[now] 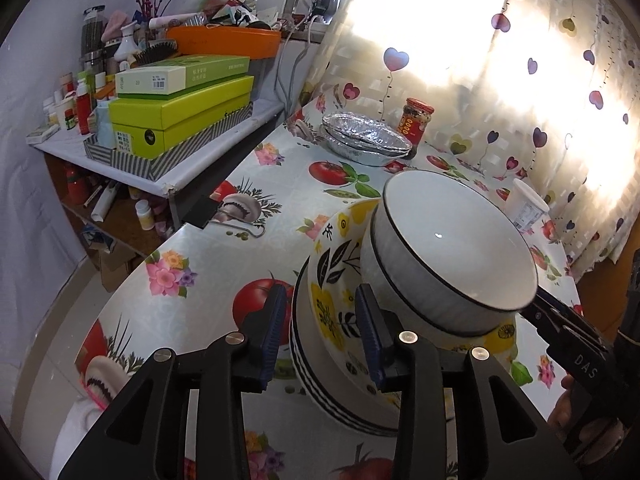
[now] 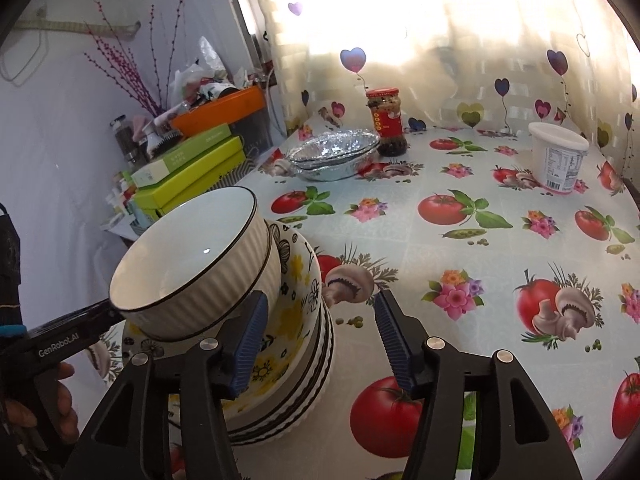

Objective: Organize plates and bowls
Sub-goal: 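Open both grippers and pull them back from the stack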

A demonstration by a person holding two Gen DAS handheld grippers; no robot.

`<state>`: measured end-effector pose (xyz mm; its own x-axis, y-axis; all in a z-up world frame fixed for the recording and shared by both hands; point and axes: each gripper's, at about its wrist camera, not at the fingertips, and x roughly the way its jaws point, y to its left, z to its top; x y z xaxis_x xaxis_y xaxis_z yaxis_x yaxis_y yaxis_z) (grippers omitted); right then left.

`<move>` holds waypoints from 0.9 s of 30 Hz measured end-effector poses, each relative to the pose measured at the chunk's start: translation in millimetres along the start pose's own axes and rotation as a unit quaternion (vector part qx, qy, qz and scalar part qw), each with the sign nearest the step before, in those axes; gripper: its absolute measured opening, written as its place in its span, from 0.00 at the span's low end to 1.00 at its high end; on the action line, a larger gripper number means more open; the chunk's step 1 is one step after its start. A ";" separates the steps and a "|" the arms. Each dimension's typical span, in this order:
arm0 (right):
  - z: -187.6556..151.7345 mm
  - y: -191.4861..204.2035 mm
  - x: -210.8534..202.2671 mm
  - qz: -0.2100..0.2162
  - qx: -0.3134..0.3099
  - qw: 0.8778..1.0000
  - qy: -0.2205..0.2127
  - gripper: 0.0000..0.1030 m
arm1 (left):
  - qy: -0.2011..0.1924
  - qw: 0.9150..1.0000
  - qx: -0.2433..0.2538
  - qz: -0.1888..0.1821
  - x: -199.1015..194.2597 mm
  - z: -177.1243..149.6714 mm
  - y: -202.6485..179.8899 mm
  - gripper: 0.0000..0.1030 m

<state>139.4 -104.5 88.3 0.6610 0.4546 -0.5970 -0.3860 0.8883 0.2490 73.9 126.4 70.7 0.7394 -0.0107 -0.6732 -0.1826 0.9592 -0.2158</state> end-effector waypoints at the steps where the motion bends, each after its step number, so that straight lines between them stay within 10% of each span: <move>1: -1.2 0.6 -3.3 -0.001 -0.001 1.000 -0.002 0.56 | -0.002 1.000 0.002 0.002 -3.3 -2.1 -1.1 0.36; 27: -60.6 17.8 -57.2 -0.005 -0.025 1.000 0.000 0.66 | -0.006 0.998 0.039 0.049 -46.1 -78.0 -19.2 0.37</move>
<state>55.7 -118.7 80.6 0.6649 0.4454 -0.5996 -0.4102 0.8886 0.2052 -7.2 86.4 50.7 0.7283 0.0880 -0.6796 -0.2044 0.9745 -0.0929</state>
